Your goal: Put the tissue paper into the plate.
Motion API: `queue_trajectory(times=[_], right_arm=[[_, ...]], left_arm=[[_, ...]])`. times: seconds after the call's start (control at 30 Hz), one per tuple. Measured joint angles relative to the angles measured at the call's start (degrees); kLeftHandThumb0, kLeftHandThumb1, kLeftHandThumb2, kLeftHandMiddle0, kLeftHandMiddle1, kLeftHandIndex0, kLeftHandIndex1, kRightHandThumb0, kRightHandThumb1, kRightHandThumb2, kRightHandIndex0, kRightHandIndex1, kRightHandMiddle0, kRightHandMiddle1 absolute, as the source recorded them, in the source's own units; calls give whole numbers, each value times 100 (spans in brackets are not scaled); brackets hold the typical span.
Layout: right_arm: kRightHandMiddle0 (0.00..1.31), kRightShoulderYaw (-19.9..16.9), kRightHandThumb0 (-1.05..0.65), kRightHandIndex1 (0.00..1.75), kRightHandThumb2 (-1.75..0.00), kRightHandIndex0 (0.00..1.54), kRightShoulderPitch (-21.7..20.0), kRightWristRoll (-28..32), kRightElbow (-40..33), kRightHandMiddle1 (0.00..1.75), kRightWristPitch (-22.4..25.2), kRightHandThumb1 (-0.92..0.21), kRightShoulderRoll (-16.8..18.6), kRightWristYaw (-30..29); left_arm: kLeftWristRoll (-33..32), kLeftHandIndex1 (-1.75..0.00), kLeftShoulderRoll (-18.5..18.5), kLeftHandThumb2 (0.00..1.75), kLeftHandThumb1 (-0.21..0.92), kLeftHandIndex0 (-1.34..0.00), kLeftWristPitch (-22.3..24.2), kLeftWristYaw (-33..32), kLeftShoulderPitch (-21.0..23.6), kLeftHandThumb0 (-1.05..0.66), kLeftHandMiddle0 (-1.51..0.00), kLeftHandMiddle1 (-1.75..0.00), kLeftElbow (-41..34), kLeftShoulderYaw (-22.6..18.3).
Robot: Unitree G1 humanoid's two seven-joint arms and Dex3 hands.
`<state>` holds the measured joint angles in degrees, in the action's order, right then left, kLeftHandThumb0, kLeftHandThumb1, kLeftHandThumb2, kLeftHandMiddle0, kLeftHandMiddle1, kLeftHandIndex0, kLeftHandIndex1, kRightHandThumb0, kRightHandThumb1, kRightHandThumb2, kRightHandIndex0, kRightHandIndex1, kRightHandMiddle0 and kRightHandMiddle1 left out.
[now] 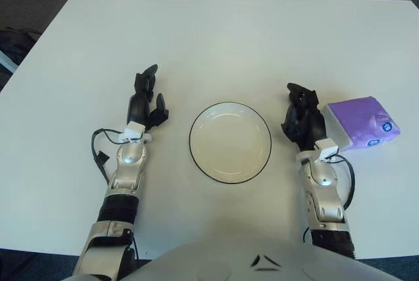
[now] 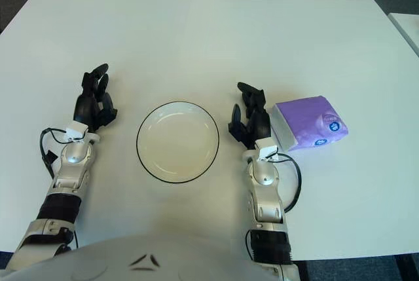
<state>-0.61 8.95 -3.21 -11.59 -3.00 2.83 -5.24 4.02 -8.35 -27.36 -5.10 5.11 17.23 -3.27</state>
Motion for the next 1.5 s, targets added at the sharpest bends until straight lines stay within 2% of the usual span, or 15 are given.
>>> queue_trajectory(times=[0.17, 0.47, 0.73, 0.83, 1.03, 1.17, 1.37, 1.5], right_arm=[[0, 11, -53, 42, -77, 25, 133, 7, -307, 96, 216, -92, -7, 36], [0, -132, -51, 42, -75, 25, 146, 48, -790, 92, 275, -92, -164, 180], [0, -412, -52, 43, -70, 27, 8, 43, -919, 96, -129, -92, -363, 204], [0, -649, -52, 43, -69, 27, -223, 124, -921, 101, -97, -91, -538, 279], [0, -1013, -52, 42, -70, 26, -882, 95, -1286, 102, 339, -90, -951, 265], [0, -1078, -50, 41, -71, 26, -1286, -131, -1442, 100, 474, -87, -1179, 224], [0, -1110, -52, 40, -71, 25, -1661, -298, -1429, 97, 683, -84, -1538, 384], [0, -1144, -56, 39, -66, 24, -1987, -566, -1327, 96, 987, -86, -2010, 581]], left_arm=[[-7, -75, 2, 89, 92, 0, 0, 0, -2, -66, -30, -3, -10, 0], [-7, -75, 7, 90, 92, 0, 6, 1, -4, -66, -29, -3, -19, 4], [-7, -74, 7, 88, 92, 0, 10, 1, 6, -67, -27, -2, 5, 4], [-8, -73, 8, 88, 92, 0, 13, 1, 24, -68, -27, -1, 28, 5], [-11, -72, 2, 88, 92, 0, 2, 2, 34, -68, -27, -2, 62, 5], [-11, -72, 3, 88, 92, 0, -2, 6, 41, -68, -28, -2, 69, 10], [-12, -72, 8, 88, 92, 0, 3, 7, 62, -68, -28, -2, 78, 30], [-10, -72, 7, 88, 92, 0, 0, 7, 72, -69, -28, -2, 90, 32]])
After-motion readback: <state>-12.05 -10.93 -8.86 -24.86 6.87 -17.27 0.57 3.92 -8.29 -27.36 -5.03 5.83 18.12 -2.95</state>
